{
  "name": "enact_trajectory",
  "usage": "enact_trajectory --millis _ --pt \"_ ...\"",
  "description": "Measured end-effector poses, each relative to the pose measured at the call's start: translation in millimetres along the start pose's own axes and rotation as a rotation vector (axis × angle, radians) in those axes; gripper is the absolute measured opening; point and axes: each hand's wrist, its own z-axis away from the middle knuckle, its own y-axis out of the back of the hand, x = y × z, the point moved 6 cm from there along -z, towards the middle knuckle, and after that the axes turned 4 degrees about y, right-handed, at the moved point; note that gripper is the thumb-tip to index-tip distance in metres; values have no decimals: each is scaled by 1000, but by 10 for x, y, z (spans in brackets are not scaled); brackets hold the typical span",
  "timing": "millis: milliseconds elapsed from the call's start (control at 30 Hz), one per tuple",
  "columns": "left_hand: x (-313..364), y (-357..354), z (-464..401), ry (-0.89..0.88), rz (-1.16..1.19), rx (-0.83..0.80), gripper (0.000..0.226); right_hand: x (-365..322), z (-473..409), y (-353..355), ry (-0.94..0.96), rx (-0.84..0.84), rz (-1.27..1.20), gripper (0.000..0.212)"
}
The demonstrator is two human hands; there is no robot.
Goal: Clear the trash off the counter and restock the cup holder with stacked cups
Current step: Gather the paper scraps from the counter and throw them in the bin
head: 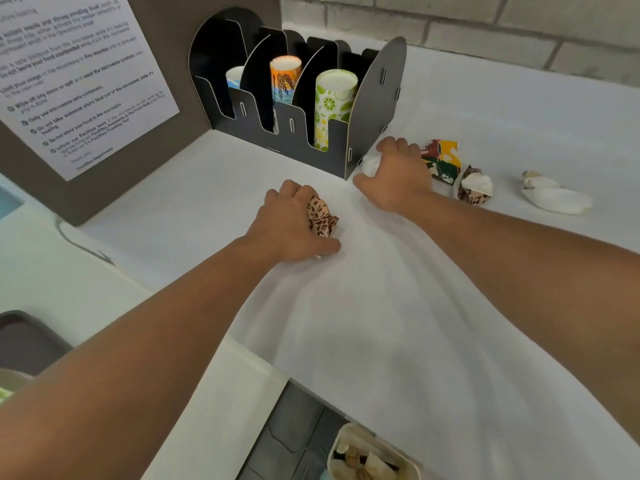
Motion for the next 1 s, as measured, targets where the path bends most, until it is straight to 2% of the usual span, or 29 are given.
enact_trajectory --millis 67,133,233,333,500,667,800,1000 --pt "0 -16 -8 5 5 -10 81 30 -40 -144 0 -77 67 77" --pt "6 -20 -20 29 -12 -33 80 80 -35 -256 -25 -119 50 80" --pt "17 -36 -16 83 -35 -94 82 114 -4 -294 -29 -88 46 57" --pt "43 -80 59 112 76 -90 80 93 94 -238 1 -32 122 43" --pt "82 -87 188 63 127 41 59 73 456 -182 -15 0 96 40" --pt "177 -102 444 24 168 38 66 71 995 -68 -12 -28 25 35" --pt "225 -221 904 -74 235 -5 67 20 1643 78 19 -17 -2 31" --pt "279 -160 1673 -233 292 -10 66 -106 2716 331 -116 32 -27 32"
